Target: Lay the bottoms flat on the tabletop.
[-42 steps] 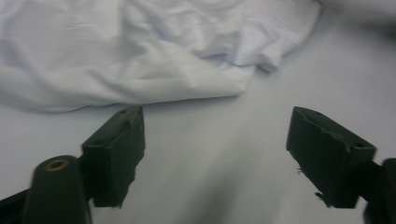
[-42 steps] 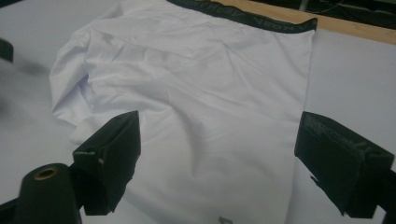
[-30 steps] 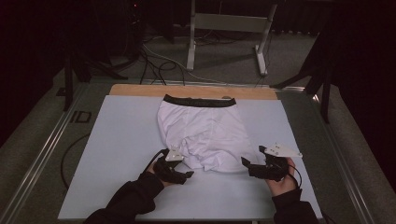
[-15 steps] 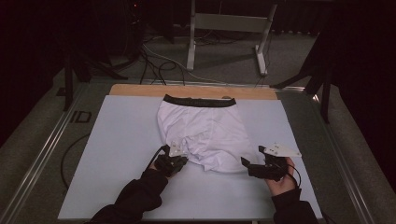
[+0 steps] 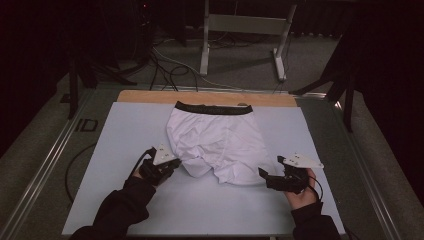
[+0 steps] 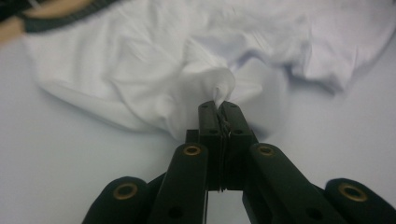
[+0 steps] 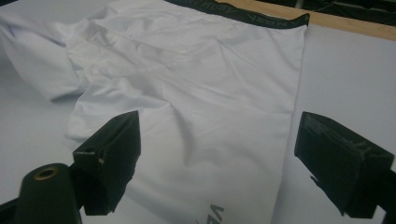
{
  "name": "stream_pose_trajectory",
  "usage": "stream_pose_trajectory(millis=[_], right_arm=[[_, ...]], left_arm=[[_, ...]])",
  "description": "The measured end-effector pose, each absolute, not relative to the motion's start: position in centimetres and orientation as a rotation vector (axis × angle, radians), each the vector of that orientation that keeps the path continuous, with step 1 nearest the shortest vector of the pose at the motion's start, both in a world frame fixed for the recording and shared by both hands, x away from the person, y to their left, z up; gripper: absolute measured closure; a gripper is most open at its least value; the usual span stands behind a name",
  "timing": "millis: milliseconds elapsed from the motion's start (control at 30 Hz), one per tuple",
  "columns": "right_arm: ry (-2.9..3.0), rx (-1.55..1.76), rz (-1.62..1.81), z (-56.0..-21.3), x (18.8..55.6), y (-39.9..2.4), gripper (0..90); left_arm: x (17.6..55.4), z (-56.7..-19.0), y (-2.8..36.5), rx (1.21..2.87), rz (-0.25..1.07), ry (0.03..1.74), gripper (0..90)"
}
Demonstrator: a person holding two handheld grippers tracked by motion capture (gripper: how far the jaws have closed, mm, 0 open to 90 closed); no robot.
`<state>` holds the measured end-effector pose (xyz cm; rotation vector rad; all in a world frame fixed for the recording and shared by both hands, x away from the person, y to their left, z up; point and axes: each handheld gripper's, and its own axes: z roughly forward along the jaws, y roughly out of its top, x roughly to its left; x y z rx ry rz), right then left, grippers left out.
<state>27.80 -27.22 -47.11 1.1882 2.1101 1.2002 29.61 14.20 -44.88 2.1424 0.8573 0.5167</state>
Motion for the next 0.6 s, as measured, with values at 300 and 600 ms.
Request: stream_pose_trajectory(millis=[300, 600], right_arm=[[2.109, 1.182, 1.201, -47.1, 27.8, -27.3, 14.9], [2.118, 1.182, 1.197, -47.2, 27.9, -27.2, 15.0]], left_arm=[[28.7, -42.7, 14.9, 2.103, 0.477, 0.814, 88.1], [26.7, -45.6, 15.3, 2.159, 0.358, 0.863, 43.8]])
